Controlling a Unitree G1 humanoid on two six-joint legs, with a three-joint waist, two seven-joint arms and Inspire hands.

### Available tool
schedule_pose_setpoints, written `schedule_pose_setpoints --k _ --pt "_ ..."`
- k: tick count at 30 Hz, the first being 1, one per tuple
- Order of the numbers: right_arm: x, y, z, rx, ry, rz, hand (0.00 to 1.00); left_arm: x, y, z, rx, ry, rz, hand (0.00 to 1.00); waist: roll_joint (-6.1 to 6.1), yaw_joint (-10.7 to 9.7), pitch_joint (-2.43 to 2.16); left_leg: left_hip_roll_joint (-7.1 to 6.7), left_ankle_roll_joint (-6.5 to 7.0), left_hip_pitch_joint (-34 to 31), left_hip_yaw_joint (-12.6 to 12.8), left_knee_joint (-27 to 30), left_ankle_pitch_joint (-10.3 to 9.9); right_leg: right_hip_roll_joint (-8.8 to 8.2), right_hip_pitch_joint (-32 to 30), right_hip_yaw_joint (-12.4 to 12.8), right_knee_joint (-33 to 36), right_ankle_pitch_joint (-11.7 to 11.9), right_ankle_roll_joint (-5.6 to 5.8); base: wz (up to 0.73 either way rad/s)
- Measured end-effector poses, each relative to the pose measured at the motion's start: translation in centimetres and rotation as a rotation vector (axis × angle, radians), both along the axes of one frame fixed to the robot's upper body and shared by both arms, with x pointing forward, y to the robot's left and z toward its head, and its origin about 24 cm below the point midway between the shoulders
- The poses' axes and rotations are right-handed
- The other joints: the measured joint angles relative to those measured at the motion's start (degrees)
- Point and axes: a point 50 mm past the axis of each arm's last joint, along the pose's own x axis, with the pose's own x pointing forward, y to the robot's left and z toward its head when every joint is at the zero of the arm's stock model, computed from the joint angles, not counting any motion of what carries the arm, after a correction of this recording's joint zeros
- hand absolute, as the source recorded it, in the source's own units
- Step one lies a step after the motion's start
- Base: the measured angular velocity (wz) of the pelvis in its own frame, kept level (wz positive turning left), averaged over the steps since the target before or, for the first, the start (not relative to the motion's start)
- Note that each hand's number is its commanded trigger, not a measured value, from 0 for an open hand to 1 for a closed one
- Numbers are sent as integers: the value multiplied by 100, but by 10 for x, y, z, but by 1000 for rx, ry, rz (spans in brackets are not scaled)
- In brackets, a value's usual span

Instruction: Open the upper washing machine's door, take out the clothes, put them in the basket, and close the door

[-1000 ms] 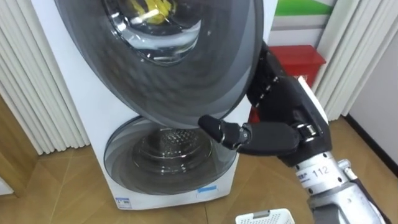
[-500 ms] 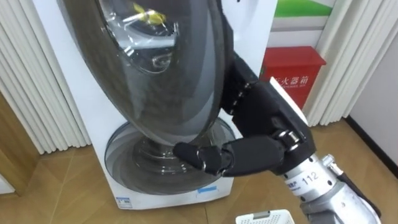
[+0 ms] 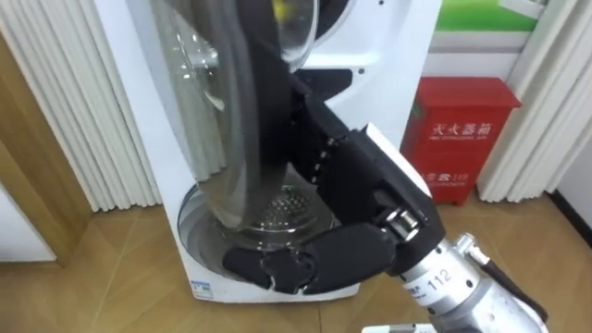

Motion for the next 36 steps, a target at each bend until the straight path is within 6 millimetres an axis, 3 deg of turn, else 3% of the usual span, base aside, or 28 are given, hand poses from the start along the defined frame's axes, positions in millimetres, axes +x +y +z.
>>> schedule_pose_setpoints --k 2,7,8,13,22,26,29,36 --pt "2 8 6 -31 -31 44 0 -1 0 0 -2 5 -2 0 -36 111 8 9 -37 -69 -139 32 22 -6 -3 -156 -13 -21 -34 36" --pt "-2 35 19 -70 -122 174 0 -3 -1 -1 -13 19 -1 0 -68 431 -13 19 -74 -151 -220 70 43 -23 15 -361 -41 -32 -111 29" --pt "-3 41 20 -80 -130 208 0 -3 -1 -1 -16 21 -1 0 -62 551 -8 18 -74 -150 -227 68 43 -26 39 -385 -72 -33 -111 16" --pt "-3 48 21 -83 -139 257 0 -2 -1 -1 -17 16 4 0 -57 725 14 -21 -70 -167 -237 39 43 -89 92 -517 -129 -73 -47 17" --pt "-6 65 19 -98 -140 341 0 7 0 1 -11 -15 24 0 -58 793 41 -133 25 -238 -405 -126 102 -199 95 -771 -136 -141 59 15" --pt "-7 73 10 -123 -103 374 0 20 0 3 -12 -54 20 0 -167 1004 104 -156 25 -253 -410 -132 102 -221 81 -770 -136 -176 87 2" --pt "-9 76 10 -138 -110 391 0 21 -1 4 -12 -55 18 0 -225 1061 100 -178 25 -263 -415 -128 102 -244 81 -779 -138 -194 109 0" --pt "-3 80 10 -186 -120 390 0 18 1 3 1 -42 29 0 -224 1038 99 -225 26 -252 -481 -120 102 -287 86 -804 -131 -213 144 2"
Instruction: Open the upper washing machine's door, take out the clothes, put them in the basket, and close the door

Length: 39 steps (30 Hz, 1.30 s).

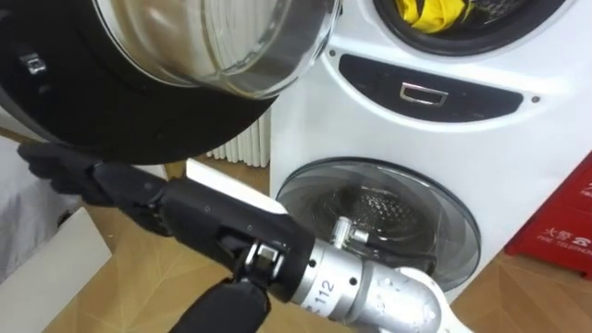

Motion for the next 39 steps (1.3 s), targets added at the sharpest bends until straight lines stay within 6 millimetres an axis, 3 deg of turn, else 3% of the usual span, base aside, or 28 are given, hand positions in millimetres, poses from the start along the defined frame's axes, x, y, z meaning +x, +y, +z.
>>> schedule_pose_setpoints --k 6,9,13,15,17,20,23,30,34,39 --pt "10 -12 3 -17 -25 -84 0 -11 1 -2 -2 24 31 0 79 -96 23 16 17 58 -22 1 -11 -7 72 -2 3 2 4 0" --pt "18 -29 -1 -27 -18 -184 0 -19 1 -3 -4 41 61 0 184 -198 6 15 57 80 29 7 -34 -7 89 24 9 -10 24 0" --pt "26 -67 -14 -72 7 -384 0 -26 10 -1 13 37 142 0 204 -537 -48 7 66 104 74 15 -35 -14 103 26 14 -4 45 2" --pt "27 -83 -16 -86 1 -466 0 -31 12 -1 18 44 165 0 222 -721 -52 14 66 107 76 13 -35 -19 131 31 21 -2 48 -6" --pt "30 -108 -17 -92 1 -584 0 -34 12 -1 26 41 185 0 240 -947 -68 25 66 167 197 12 -35 -13 139 159 25 3 54 -26" --pt "31 -137 -19 -106 6 -724 0 -39 13 -1 34 40 194 0 238 -1082 -72 36 66 308 370 -8 -35 -2 202 319 22 3 55 -29" --pt "29 -155 -21 -111 14 -822 0 -43 14 -1 37 41 208 0 185 -1296 -84 41 65 327 437 -12 -35 8 198 425 24 3 55 -26" --pt "32 -181 -20 -132 5 -952 0 -43 17 0 63 24 229 0 18 -1640 -106 78 81 398 689 -22 -63 37 190 586 31 4 56 -12" --pt "34 -199 -6 -108 -46 -1039 0 -45 18 1 66 30 230 0 33 -1708 -112 128 104 405 706 -1 -178 89 188 603 70 4 57 -5" --pt "39 -198 8 -91 -106 -1042 0 -44 18 0 58 32 228 0 67 -1668 -85 126 127 479 719 -7 -192 89 177 655 127 13 71 -5"
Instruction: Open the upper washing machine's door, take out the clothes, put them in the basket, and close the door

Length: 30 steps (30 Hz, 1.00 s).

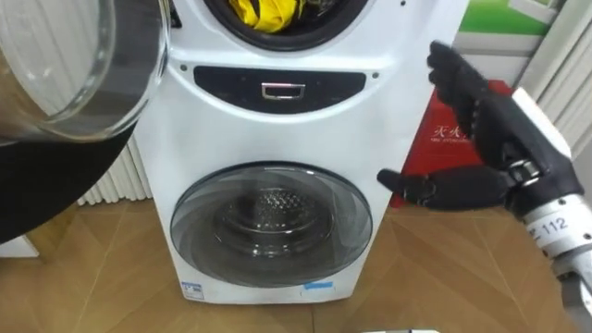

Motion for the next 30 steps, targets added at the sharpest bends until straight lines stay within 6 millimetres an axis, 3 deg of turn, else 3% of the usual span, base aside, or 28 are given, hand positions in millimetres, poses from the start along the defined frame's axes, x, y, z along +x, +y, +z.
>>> schedule_pose_setpoints --k 10,13,17,24,30 --pt "1 5 -1 -4 9 30 0 -1 1 0 0 21 -6 0 -41 294 14 -7 3 -43 -30 13 2 -1 7 -24 -28 10 16 1" --pt "12 8 -4 -6 25 25 0 1 1 0 1 31 -12 0 -73 404 2 -7 3 -11 -32 11 3 -3 12 -35 -23 15 16 0" --pt "31 20 -3 0 39 39 0 9 2 1 0 12 -20 0 -97 439 25 -4 3 8 -48 5 3 -3 43 -66 -26 16 14 1" --pt "40 20 6 50 1 -11 0 21 3 4 26 -31 -25 0 -172 590 40 -18 4 -13 -236 -15 3 -11 123 -217 -113 15 16 13" --pt "48 23 8 117 -14 -60 0 18 3 3 49 -14 -17 0 -125 607 72 -15 4 -78 -363 -12 3 -13 123 -344 -110 16 17 11"
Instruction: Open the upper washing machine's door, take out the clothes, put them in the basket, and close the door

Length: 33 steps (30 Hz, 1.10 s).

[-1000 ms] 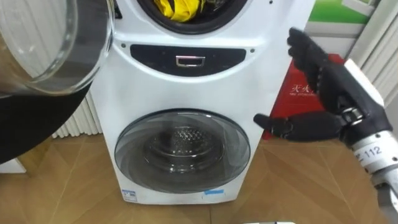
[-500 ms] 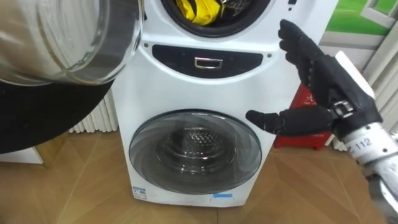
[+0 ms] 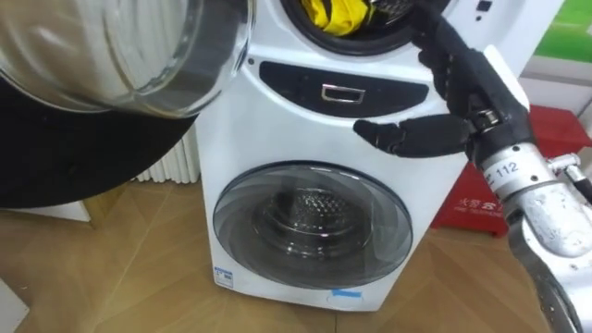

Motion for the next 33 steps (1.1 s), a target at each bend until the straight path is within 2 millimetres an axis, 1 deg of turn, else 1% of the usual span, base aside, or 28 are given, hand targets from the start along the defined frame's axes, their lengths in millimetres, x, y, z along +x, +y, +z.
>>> schedule_pose_setpoints --k 2,3,6,9,12,14,18,23,28,30,33 --pt "3 0 -1 8 4 -14 0 -3 -1 -1 4 6 4 0 29 40 19 -2 0 5 -10 8 0 0 -3 10 0 0 0 0" --pt "3 0 -1 10 4 -22 0 -2 -1 -1 4 5 4 0 35 59 21 -3 0 8 -16 16 0 -1 -6 11 1 0 0 0" --pt "4 -3 -3 19 3 -56 0 -3 -2 -1 3 8 6 0 53 113 17 -6 1 -4 -25 32 1 -3 -19 13 4 -1 -2 0" --pt "6 -3 1 30 -13 -80 0 -8 -2 -2 5 34 13 0 57 126 12 -12 2 -29 -37 51 1 -5 -36 19 -4 -2 -4 0" --pt "9 -4 6 43 -31 -104 0 -11 -2 -2 6 47 18 0 74 125 -8 -16 2 -33 -57 56 1 -6 -34 17 -6 -2 -4 0" --pt "10 0 10 46 -47 -105 0 -13 -1 -2 8 58 21 0 88 137 -17 -16 2 -32 -95 55 1 -3 -35 9 -6 -2 -5 0" --pt "10 3 9 51 -47 -102 0 -15 -2 -2 8 67 24 0 99 126 -30 -11 2 -29 -126 54 1 0 -26 -5 3 -1 -5 2" --pt "10 5 8 70 -38 -89 0 -16 -2 -3 9 79 28 0 142 131 -64 -13 2 -11 -148 45 1 -6 -9 -17 12 -1 -4 0" --pt "11 8 6 116 -14 -46 0 -18 -2 -3 11 89 34 0 146 142 -66 2 2 0 -129 66 1 -2 4 -23 46 0 -5 0" --pt "11 9 6 139 -3 -22 0 -20 -3 -4 9 94 38 0 147 164 -64 6 0 -7 -131 157 -1 -8 0 -14 119 -1 -6 0" --pt "11 10 5 147 1 -10 0 -25 -4 -5 5 113 45 0 134 170 -49 18 -2 -209 -147 741 -89 -45 12 4 312 -54 -33 8"
